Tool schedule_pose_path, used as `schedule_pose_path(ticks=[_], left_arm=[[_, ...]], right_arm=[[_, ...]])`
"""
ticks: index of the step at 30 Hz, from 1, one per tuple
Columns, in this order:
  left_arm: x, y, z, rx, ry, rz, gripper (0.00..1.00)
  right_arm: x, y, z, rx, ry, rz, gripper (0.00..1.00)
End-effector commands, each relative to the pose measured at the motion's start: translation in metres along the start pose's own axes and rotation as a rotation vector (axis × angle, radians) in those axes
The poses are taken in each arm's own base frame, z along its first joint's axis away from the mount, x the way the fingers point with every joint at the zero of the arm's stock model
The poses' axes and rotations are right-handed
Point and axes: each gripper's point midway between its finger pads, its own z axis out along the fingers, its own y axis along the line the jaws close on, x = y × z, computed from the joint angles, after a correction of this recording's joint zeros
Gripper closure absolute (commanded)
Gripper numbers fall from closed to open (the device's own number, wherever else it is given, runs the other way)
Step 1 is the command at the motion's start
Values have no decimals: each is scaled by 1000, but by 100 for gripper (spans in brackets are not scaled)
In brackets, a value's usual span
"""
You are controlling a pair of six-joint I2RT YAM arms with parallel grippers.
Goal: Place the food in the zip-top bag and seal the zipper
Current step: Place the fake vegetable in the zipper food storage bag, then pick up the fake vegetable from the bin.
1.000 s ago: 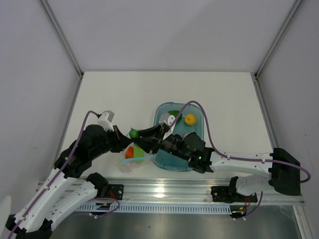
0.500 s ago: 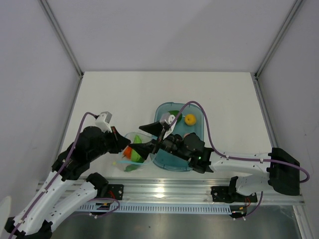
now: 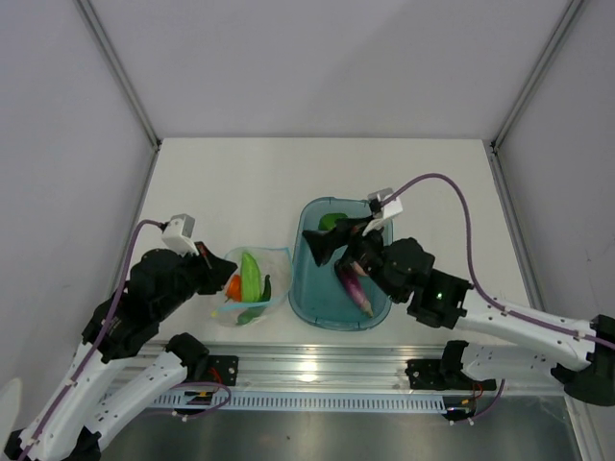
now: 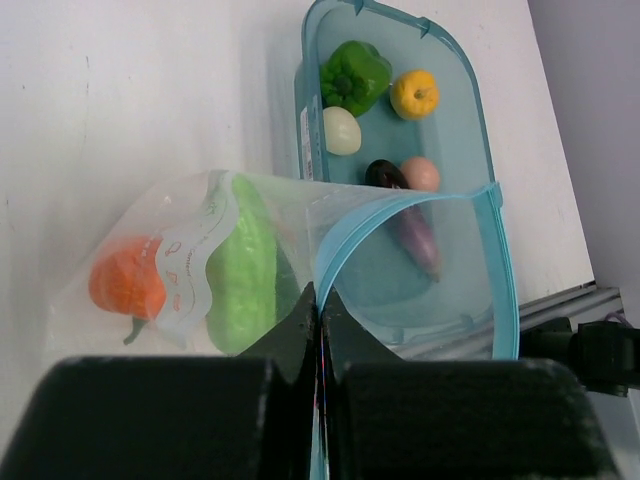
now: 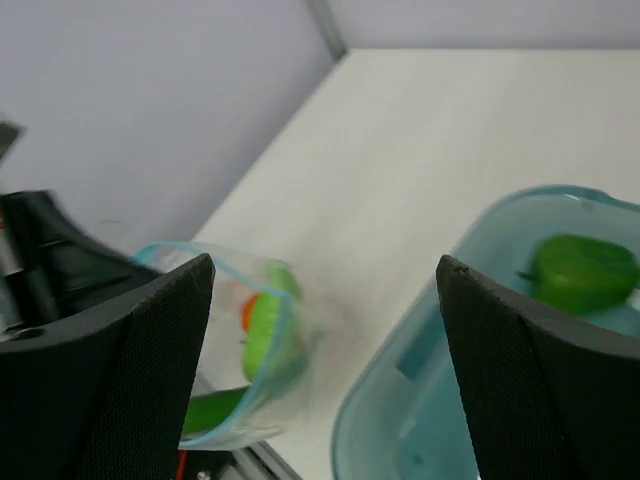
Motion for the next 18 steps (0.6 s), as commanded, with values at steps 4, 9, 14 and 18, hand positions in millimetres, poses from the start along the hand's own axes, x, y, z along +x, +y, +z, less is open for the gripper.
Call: schedule_pose_path(ticks=[4,9,14,18], left_arm=[[-8,1,-3,-2,-39,2,100],[-6,-2,-3,21,-49,-17,99],[-5,-2,-1,20,-44,-16,99],[-3,-1,0,20,-38,-14,99]], right_arm=[[27,-105,-27,379,175,-28,20],[62,-125,-26,404,306,-49,25],[100,-132,-19,400,433,-30,21],[145,-147,-10,445,598,-64,19]])
